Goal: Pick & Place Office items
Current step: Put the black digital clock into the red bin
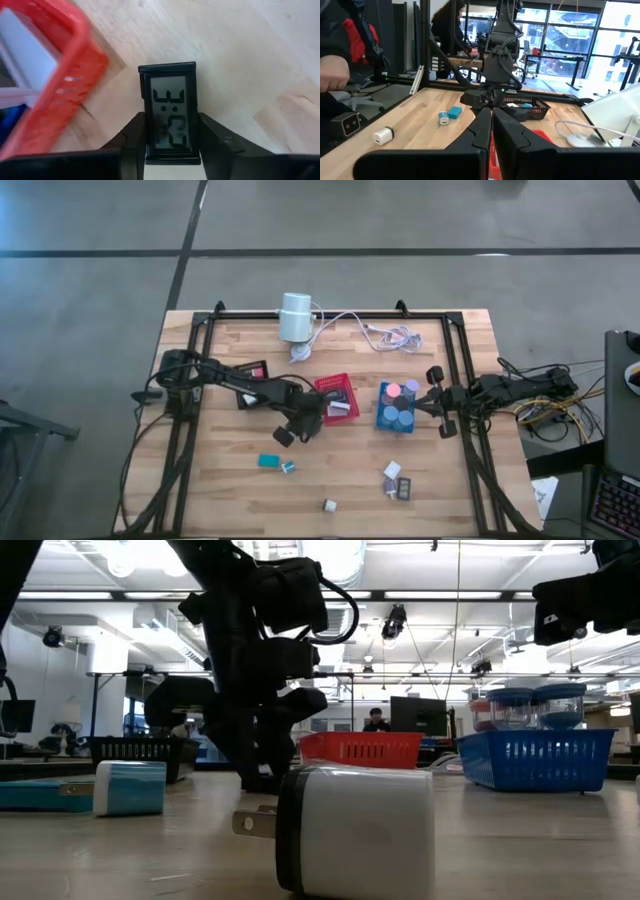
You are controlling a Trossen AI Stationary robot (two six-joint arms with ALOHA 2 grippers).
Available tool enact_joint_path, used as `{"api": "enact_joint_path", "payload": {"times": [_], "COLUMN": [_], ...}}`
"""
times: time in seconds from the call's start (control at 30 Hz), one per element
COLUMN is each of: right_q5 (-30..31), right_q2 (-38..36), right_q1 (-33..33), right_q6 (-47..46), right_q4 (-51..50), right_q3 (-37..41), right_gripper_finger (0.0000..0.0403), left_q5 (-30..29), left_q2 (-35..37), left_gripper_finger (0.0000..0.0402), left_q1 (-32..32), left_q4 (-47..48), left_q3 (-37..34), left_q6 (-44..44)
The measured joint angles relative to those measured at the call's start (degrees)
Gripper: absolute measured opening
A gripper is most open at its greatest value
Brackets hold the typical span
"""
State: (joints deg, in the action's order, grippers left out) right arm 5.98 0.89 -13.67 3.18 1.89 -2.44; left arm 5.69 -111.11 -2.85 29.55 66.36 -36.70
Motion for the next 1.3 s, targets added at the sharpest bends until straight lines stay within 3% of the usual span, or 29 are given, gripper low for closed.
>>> {"api": "enact_joint_path", "payload": {"times": [0.27, 0.53, 0.77, 1.0, 1.3], "right_q5": [0.0, 0.2, 0.1, 0.2, 0.2], "right_q2": [0.0, -0.1, 0.0, -0.1, 0.0], "right_q1": [0.0, 0.0, 0.0, 0.0, 0.0], "right_q6": [-0.1, 0.0, 0.2, 0.7, 1.3], "right_q4": [0.0, 0.1, 0.4, 2.0, 2.0], "right_q3": [0.0, 0.0, 0.0, 0.0, 0.0], "right_gripper_finger": [0.0012, 0.0012, 0.0012, 0.0012, 0.0012], "left_q5": [2.0, 8.0, 11.2, 11.3, 11.0], "left_q2": [3.5, 20.5, 42.6, 64.2, 80.3], "left_gripper_finger": [0.0118, 0.0118, 0.012, 0.012, 0.0118], "left_q1": [-0.5, -0.6, 0.4, 4.2, 8.4], "left_q4": [3.3, 2.7, -9.4, -28.7, -38.4], "left_q3": [0.3, -4.1, -19.8, -38.4, -50.6], "left_q6": [1.3, 6.3, 12.4, 20.9, 29.6]}}
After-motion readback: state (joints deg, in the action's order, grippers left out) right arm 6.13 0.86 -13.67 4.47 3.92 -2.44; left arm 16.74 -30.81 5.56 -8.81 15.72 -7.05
